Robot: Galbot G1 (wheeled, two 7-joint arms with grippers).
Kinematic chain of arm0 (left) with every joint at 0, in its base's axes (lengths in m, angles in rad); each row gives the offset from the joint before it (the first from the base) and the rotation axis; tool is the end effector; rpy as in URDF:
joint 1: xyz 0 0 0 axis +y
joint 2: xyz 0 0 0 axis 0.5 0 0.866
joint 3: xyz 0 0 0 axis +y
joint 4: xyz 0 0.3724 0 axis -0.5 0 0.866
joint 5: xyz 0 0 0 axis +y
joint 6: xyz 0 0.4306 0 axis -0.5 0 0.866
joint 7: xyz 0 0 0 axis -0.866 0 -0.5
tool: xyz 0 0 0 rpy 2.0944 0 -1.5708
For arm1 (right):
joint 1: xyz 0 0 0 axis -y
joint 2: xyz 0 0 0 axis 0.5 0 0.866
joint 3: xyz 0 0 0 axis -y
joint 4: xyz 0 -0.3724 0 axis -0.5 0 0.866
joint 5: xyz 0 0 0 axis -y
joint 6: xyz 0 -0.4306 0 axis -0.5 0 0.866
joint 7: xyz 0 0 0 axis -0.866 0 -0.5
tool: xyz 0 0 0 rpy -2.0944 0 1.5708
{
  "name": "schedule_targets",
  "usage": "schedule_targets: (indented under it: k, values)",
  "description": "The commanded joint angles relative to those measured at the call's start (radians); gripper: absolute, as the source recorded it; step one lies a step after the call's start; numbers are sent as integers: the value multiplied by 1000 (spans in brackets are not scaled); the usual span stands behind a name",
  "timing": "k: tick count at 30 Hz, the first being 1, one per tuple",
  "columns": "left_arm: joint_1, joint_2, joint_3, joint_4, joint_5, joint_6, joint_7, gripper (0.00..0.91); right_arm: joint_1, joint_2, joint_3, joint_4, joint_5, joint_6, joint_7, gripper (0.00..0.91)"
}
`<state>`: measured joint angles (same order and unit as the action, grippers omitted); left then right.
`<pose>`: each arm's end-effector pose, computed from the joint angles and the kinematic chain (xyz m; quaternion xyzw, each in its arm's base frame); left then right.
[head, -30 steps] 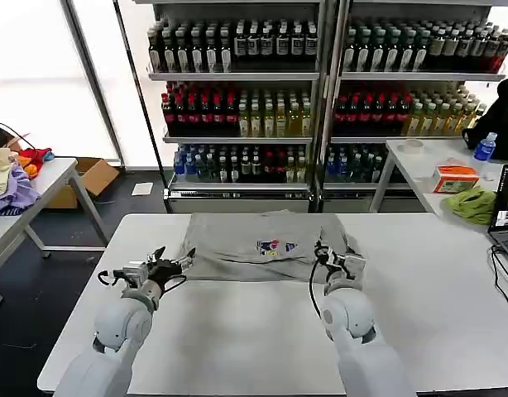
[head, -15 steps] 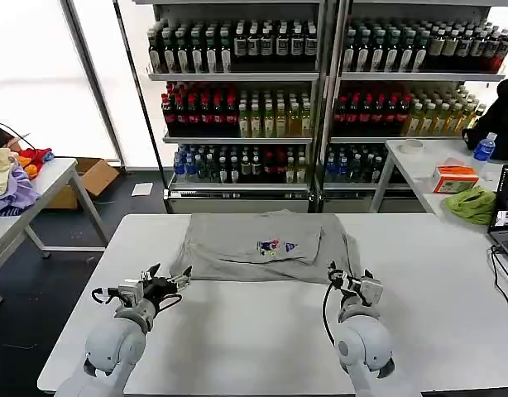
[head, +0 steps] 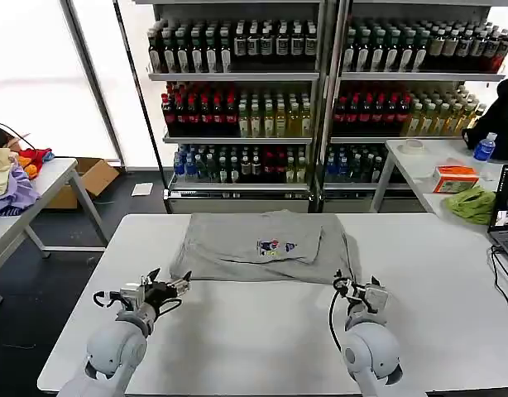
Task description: Fold and organize the clothes.
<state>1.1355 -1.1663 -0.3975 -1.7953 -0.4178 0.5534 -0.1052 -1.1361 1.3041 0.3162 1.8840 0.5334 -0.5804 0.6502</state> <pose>0.3906 0.0603 -0.3107 -0.0516 -0.9695 -0.0228 0.2384 0.3768 0.0182 -0.2881 -0.1280 -0.9610 -0.0283 0.2436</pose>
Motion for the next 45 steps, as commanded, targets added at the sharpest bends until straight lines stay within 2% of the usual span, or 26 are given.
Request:
schedule_targets:
  k: [1, 12, 16, 21, 30, 31, 32, 33, 34, 35, 36, 38, 39, 45]
  values:
    - [2, 2, 2, 15, 6, 0, 1, 907, -13, -7, -2, -8, -3, -1, -3, 907]
    - [-9, -2, 6, 43, 8, -3, 5, 907, 3, -3, 3, -33, -6, -1, -6, 907]
    - [-9, 2, 4, 52, 8, -4, 5, 907, 9, 8, 2, -50, -13, 0, -19, 826]
    - [-13, 2, 0, 61, 8, -6, 6, 907, 15, 19, 3, -84, -16, 0, -38, 796]
    - [-36, -5, 6, 82, 7, -21, 9, 877, 15, 21, 2, -96, -22, 0, -42, 766]
    - [-38, -6, 7, 84, 7, -21, 8, 645, 15, 22, 1, -98, -22, 0, -42, 695]
    - [-41, -9, 9, 87, 8, -21, 8, 554, 15, 24, 1, -100, -24, 0, -42, 645]
    - [-41, -12, 10, 89, 9, -21, 8, 343, 15, 25, 1, -101, -25, 0, -42, 484]
    - [-42, -13, 12, 92, 10, -21, 8, 151, 15, 26, -1, -102, -25, 0, -43, 423]
    - [-43, -16, 14, 99, 13, -22, 9, 91, 15, 26, -2, -102, -27, 0, -43, 393]
    - [-42, -17, 15, 101, 14, -22, 9, 60, 15, 27, -3, -102, -27, 0, -44, 363]
    - [-42, -19, 20, 106, 17, -23, 11, 0, 16, 28, -5, -105, -27, 0, -44, 71]
    - [-42, -20, 20, 108, 18, -23, 11, 0, 16, 28, -5, -106, -27, 0, -46, 0]
    - [-42, -25, 23, 117, 29, -24, 17, 0, 8, 28, -2, -122, -27, 1, -57, 0]
